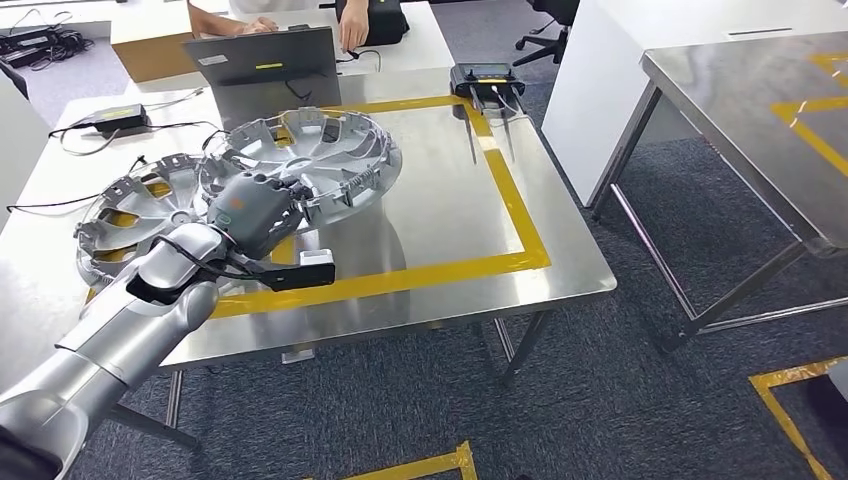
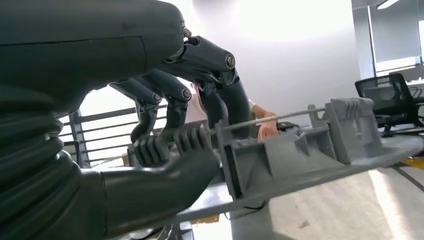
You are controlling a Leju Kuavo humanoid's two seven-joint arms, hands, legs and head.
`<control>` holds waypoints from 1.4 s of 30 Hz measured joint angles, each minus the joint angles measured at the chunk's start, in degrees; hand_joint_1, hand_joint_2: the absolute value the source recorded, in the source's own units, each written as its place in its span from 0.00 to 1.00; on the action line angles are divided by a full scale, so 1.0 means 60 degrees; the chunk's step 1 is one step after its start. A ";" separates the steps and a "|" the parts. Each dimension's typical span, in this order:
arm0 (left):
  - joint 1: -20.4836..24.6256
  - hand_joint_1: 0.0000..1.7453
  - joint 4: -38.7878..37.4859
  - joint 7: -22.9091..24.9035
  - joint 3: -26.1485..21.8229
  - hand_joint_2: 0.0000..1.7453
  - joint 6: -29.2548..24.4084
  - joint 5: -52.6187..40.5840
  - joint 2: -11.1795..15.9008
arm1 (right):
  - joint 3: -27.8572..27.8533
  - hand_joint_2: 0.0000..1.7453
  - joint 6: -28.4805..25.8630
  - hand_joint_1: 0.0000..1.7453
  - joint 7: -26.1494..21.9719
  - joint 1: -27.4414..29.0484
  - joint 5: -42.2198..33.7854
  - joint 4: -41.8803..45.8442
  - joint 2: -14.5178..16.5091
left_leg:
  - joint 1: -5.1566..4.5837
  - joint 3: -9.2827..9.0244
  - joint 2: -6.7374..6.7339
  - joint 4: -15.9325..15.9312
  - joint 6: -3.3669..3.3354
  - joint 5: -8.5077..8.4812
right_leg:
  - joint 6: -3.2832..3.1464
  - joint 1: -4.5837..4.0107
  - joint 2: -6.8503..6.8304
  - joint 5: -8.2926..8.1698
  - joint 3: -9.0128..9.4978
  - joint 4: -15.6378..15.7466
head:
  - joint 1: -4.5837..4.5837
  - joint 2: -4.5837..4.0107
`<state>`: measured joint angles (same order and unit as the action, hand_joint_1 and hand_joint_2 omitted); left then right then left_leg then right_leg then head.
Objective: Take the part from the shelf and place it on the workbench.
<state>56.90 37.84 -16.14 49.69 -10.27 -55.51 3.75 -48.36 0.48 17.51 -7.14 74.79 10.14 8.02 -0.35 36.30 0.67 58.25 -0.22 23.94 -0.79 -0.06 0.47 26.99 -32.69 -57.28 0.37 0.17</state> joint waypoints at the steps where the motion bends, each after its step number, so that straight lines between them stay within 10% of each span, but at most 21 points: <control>1: 0.0003 0.00 -0.0027 0.0000 -0.0002 1.00 -0.0126 -0.0031 -0.0018 | -0.0004 0.00 -0.0005 0.00 0.0000 0.0015 -0.0012 0.0000 0.0000 | -0.0002 -0.0002 0.0003 0.0003 -0.0006 -0.0001 | 0.0028 0.0003 -0.0006 0.0002 0.0007 0.0002 | 0.0000 0.0000; 24: -0.0115 0.00 -0.0330 -0.0005 -0.0075 1.00 -0.0295 -0.0005 -0.0292 | -0.0008 0.00 -0.0046 0.00 0.0022 0.0163 0.0032 0.0000 -0.0024 | 0.0006 -0.0040 -0.0002 -0.0001 -0.0001 -0.0025 | 0.0054 -0.0009 -0.0015 -0.0007 0.0012 -0.0044 | 0.0001 0.0000; 28: -0.0139 0.00 -0.0351 -0.0005 -0.0080 0.00 -0.0295 0.0016 -0.0300 | -0.0008 0.00 -0.0046 0.00 0.0017 0.0173 0.0044 0.0000 -0.0042 | 0.0006 -0.0040 -0.0002 -0.0001 -0.0001 -0.0025 | 0.0054 -0.0009 -0.0015 -0.0007 0.0012 -0.0044 | 0.0001 0.0000; 42: -0.0301 0.00 -0.0534 -0.0185 -0.0284 0.00 -0.0380 0.0221 -0.0301 | -0.0008 0.00 -0.0050 0.00 -0.0030 0.0182 0.0124 0.0000 -0.0095 | 0.0006 -0.0040 -0.0001 -0.0001 -0.0001 -0.0025 | 0.0054 -0.0009 -0.0015 -0.0007 0.0012 -0.0044 | 0.0001 0.0000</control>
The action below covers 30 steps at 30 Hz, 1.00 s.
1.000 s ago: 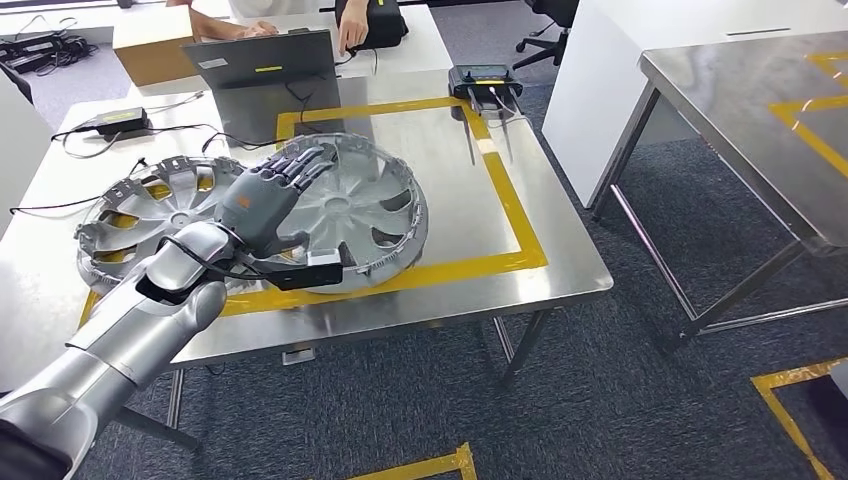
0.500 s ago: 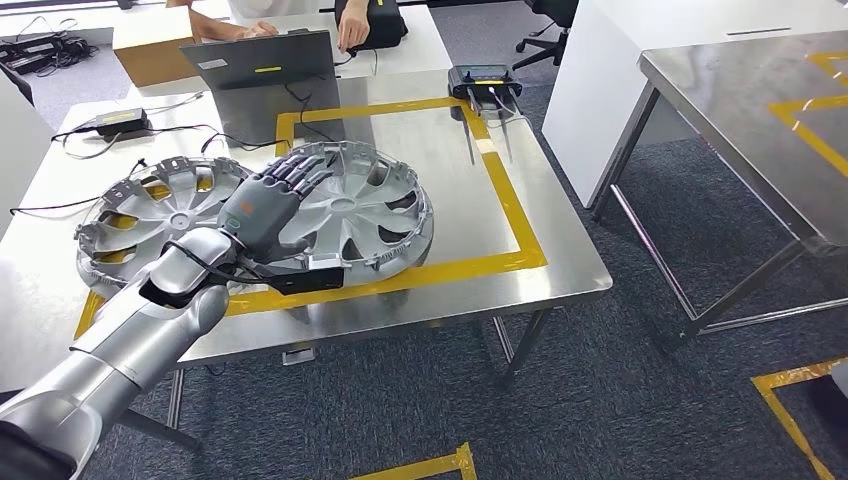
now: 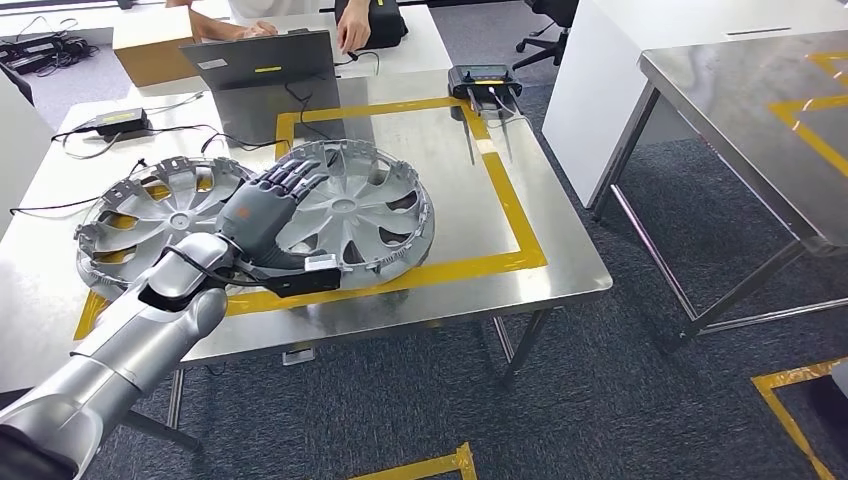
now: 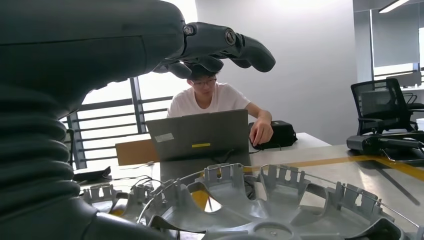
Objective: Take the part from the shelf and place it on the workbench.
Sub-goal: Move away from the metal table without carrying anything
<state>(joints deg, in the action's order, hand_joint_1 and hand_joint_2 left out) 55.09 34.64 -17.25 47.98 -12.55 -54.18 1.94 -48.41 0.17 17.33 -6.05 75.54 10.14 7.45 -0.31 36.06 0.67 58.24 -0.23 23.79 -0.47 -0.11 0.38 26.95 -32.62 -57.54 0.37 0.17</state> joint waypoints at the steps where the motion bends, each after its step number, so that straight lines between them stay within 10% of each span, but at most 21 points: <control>1: -0.0012 0.00 -0.0011 -0.0007 -0.0010 0.00 -0.0004 0.0002 -0.0003 | 0.0000 0.00 0.0000 0.00 0.0005 0.0000 0.0002 0.0000 0.0000 | 0.0000 0.0000 0.0000 0.0000 0.0000 0.0000 | 0.0000 0.0000 0.0000 0.0000 0.0000 0.0000 | 0.0000 0.0000; 21: -0.0323 0.00 -0.0004 -0.0254 -0.0036 0.00 -0.0289 -0.0123 -0.0181 | 0.0000 0.00 -0.0079 0.00 -0.0053 0.0015 -0.0067 0.0000 -0.0042 | -0.0030 -0.0019 -0.0009 -0.0019 -0.0154 -0.0015 | 0.0155 0.0070 0.0002 0.0026 0.0017 -0.0013 | 0.0005 0.0000; 27: -0.0352 0.00 0.0032 -0.0254 -0.0041 0.00 -0.0197 -0.0148 -0.0310 | 0.0000 0.00 -0.0086 0.00 -0.0006 0.0021 -0.0072 0.0000 -0.0078 | 0.0089 0.0009 -0.0078 -0.0124 -0.0224 -0.0147 | 0.0360 0.0179 -0.0009 0.1431 -0.1076 -0.2630 | -0.0043 0.0000; 30: -0.0366 0.00 0.0033 -0.0252 -0.0041 0.00 -0.0182 -0.0164 -0.0310 | 0.0000 0.00 -0.0064 0.00 -0.0055 0.0019 -0.0058 0.0000 -0.0100 | 0.0173 0.0137 -0.0086 -0.0020 -0.0114 -0.0193 | 0.0477 0.0295 -0.0026 0.0790 -0.0531 -0.1708 | -0.0044 0.0000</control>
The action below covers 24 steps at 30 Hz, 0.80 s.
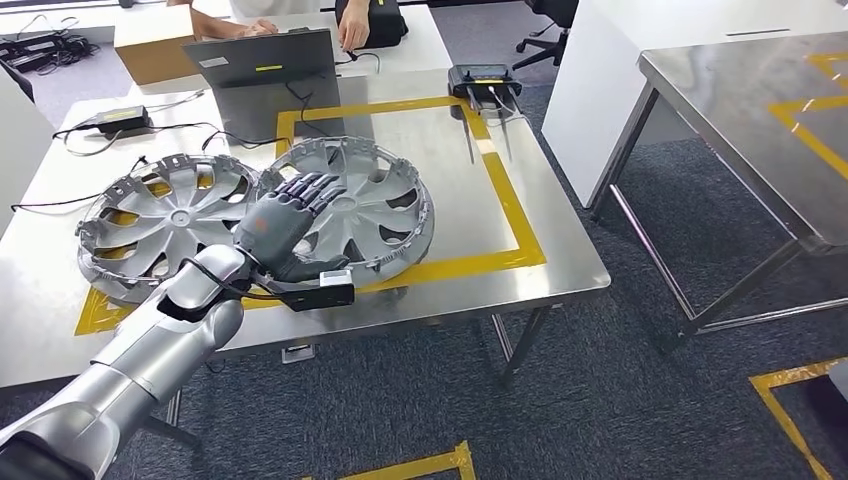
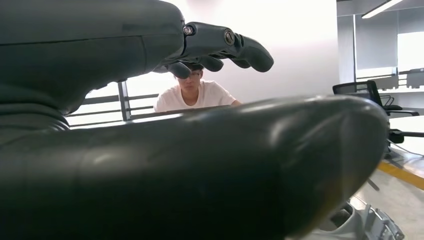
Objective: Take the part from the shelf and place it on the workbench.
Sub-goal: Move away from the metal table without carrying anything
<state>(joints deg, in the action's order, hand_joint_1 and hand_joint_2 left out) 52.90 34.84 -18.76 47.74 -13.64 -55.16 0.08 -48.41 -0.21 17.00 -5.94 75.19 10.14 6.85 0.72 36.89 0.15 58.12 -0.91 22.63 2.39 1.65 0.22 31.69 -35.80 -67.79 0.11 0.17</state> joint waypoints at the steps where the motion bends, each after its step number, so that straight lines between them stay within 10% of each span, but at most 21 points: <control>1: 0.0006 0.00 0.0005 0.0004 -0.0001 0.00 -0.0001 -0.0015 0.0003 | 0.0000 0.00 0.0008 0.00 -0.0020 -0.0010 0.0007 -0.0001 -0.0001 | 0.0025 0.0058 0.0012 0.0052 0.0068 -0.0018 | 0.0032 0.0016 0.0005 -0.0230 0.0348 0.0624 | -0.0004 0.0000; 7: 0.0012 0.00 0.0054 0.0011 -0.0007 0.00 -0.0032 -0.0159 0.0086 | 0.0000 0.00 0.0064 0.00 -0.0020 -0.0038 0.0039 0.0000 0.0009 | 0.0042 0.0311 0.0072 0.0224 0.0525 -0.0054 | -0.0420 -0.0007 0.0075 -0.0596 0.0470 0.1331 | -0.0001 0.0000; 12: -0.0011 0.00 0.0107 0.0013 -0.0007 0.00 -0.0027 -0.0268 0.0128 | 0.0000 0.00 0.0060 0.00 -0.0007 -0.0036 0.0019 0.0000 0.0009 | 0.0053 0.0962 0.0025 0.2613 0.0597 0.1699 | -0.0673 -0.0089 0.0021 -0.0982 0.0029 0.1335 | 0.0021 0.0000; 14: -0.0029 0.00 0.0122 0.0013 -0.0007 0.00 -0.0023 -0.0299 0.0126 | 0.0000 0.00 0.0056 0.00 -0.0007 -0.0036 0.0009 0.0000 0.0009 | 0.0029 0.0645 0.0025 0.2682 0.0528 0.1620 | -0.0681 -0.0149 0.0019 -0.1138 -0.0169 0.1329 | 0.0020 0.0000; 18: 0.0015 0.00 0.0241 0.0013 -0.0012 0.00 -0.0023 -0.0308 0.0113 | -0.0002 0.00 0.0034 0.00 -0.0007 -0.0038 0.0007 0.0000 0.0024 | -0.0128 -0.0964 0.0009 0.0479 0.0263 0.1228 | -0.0580 -0.0198 0.0009 -0.1413 -0.0389 0.1336 | 0.0012 0.0000; 22: 0.0038 0.00 0.0283 0.0013 -0.0013 0.00 -0.0021 -0.0311 0.0096 | 0.0000 0.00 0.0035 0.00 -0.0006 -0.0042 0.0005 -0.0001 0.0026 | -0.0169 -0.0984 -0.0025 0.0084 0.0087 0.1018 | -0.0326 -0.0152 0.0005 -0.1555 -0.0442 0.1389 | 0.0033 0.0000; 24: 0.0045 0.00 0.0293 0.0013 -0.0011 0.00 -0.0021 -0.0311 0.0067 | -0.0001 0.00 0.0036 0.00 -0.0006 -0.0034 0.0004 -0.0002 0.0027 | -0.0108 -0.0845 -0.0056 -0.0020 -0.0043 0.0759 | -0.0218 -0.0146 0.0009 -0.0966 -0.0644 0.0911 | 0.0001 0.0000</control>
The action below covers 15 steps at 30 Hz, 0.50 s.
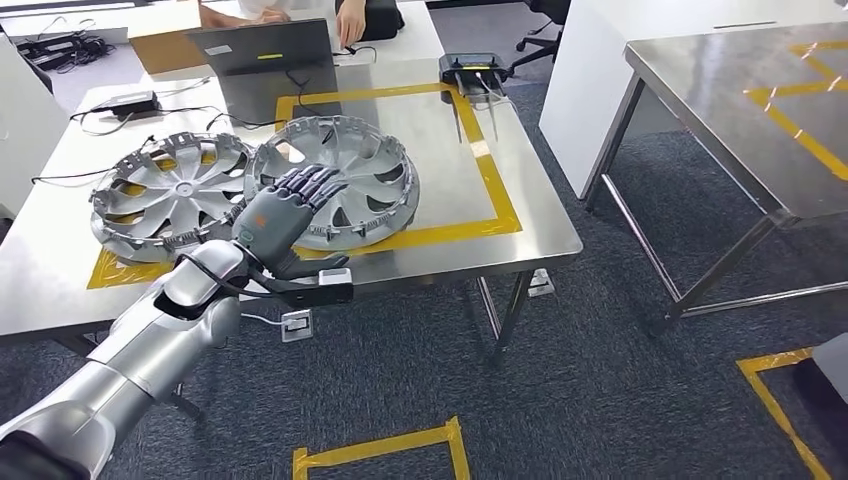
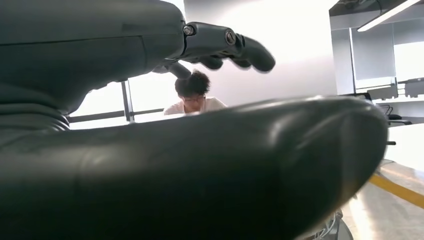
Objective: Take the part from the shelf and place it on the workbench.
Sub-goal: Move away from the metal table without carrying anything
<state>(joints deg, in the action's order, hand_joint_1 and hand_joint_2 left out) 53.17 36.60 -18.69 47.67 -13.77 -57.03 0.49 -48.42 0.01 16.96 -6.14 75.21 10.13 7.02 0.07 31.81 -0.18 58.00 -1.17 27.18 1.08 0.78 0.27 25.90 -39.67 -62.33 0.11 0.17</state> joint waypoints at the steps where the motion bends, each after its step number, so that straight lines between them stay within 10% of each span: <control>1: -0.0005 0.00 0.0004 0.0001 0.0000 0.00 0.0000 -0.0002 -0.0013 | 0.0000 0.00 0.0000 0.00 0.0000 -0.0002 0.0000 0.0000 0.0001 | 0.0000 0.0107 -0.0003 -0.0003 -0.0032 -0.0111 | 0.0048 0.0009 -0.0001 0.0478 -0.0150 -0.0502 | -0.0018 0.0000; 3: -0.0037 0.00 0.0004 0.0003 0.0000 0.00 0.0000 -0.0011 -0.0023 | 0.0000 0.00 -0.0001 0.00 -0.0001 -0.0010 0.0000 0.0002 -0.0001 | 0.0003 0.0380 -0.0009 0.0025 -0.0049 -0.0311 | 0.0130 0.0028 -0.0004 0.1171 -0.0399 -0.1644 | -0.0036 0.0000; 5: -0.0068 0.00 0.0003 0.0002 0.0000 0.00 0.0000 -0.0027 -0.0020 | -0.0002 0.00 -0.0002 0.00 -0.0002 -0.0016 -0.0007 0.0002 -0.0007 | 0.0014 0.0652 -0.0018 0.0084 -0.0018 -0.0479 | 0.0182 0.0048 -0.0006 0.1055 -0.0227 -0.1967 | -0.0037 0.0000; 8: -0.0065 0.00 0.0038 -0.0001 -0.0004 0.00 0.0000 -0.0057 -0.0010 | -0.0003 0.00 -0.0005 0.00 -0.0011 -0.0060 -0.0024 0.0002 -0.0015 | 0.0033 0.1024 -0.0018 0.0243 0.0107 -0.0686 | 0.0183 0.0076 -0.0007 0.0626 0.0994 -0.0415 | -0.0045 0.0000; 10: -0.0043 0.00 0.0088 0.0004 -0.0014 0.00 0.0001 -0.0079 0.0004 | -0.0003 0.00 -0.0016 0.00 -0.0021 -0.0104 -0.0020 0.0002 -0.0015 | 0.0008 0.1120 -0.0015 0.0309 0.0224 -0.0800 | 0.0028 0.0041 0.0021 0.0730 0.1458 0.0317 | -0.0051 0.0000; 13: -0.0019 0.00 0.0143 0.0017 -0.0034 0.00 0.0013 -0.0096 0.0062 | -0.0002 0.00 -0.0030 0.00 -0.0022 -0.0144 0.0015 0.0002 -0.0013 | 0.0011 0.1175 0.0004 0.0297 0.0395 -0.0922 | -0.0254 0.0021 0.0021 0.0588 0.1355 0.0395 | -0.0048 0.0000; 15: -0.0022 0.00 0.0163 0.0029 -0.0057 0.00 0.0025 -0.0097 0.0145 | -0.0003 0.00 -0.0029 0.00 -0.0020 -0.0186 0.0044 0.0002 -0.0014 | 0.0037 0.1378 0.0021 0.0715 0.0491 -0.0382 | -0.0404 0.0056 -0.0012 0.0360 0.1162 0.0439 | -0.0027 0.0000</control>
<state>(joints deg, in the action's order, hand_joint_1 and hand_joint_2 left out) 53.04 37.58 -18.51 47.33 -13.62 -57.61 1.35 -48.43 -0.16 16.84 -7.26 75.47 10.14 6.93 0.29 40.08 -0.06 62.29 1.77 24.89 -1.34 1.11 0.20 28.06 -32.69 -59.69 -0.05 0.17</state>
